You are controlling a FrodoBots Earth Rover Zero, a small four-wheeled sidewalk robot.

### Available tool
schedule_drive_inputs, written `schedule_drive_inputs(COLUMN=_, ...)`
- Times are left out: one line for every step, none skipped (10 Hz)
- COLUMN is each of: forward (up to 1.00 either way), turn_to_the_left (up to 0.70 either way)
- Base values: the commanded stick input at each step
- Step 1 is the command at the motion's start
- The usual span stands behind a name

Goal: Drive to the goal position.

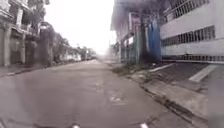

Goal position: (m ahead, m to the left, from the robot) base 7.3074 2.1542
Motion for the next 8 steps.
schedule_drive_inputs(forward=1.00, turn_to_the_left=0.01)
schedule_drive_inputs(forward=1.00, turn_to_the_left=0.01)
schedule_drive_inputs(forward=1.00, turn_to_the_left=0.01)
schedule_drive_inputs(forward=1.00, turn_to_the_left=0.01)
schedule_drive_inputs(forward=1.00, turn_to_the_left=0.29)
schedule_drive_inputs(forward=1.00, turn_to_the_left=0.41)
schedule_drive_inputs(forward=1.00, turn_to_the_left=0.41)
schedule_drive_inputs(forward=1.00, turn_to_the_left=0.41)
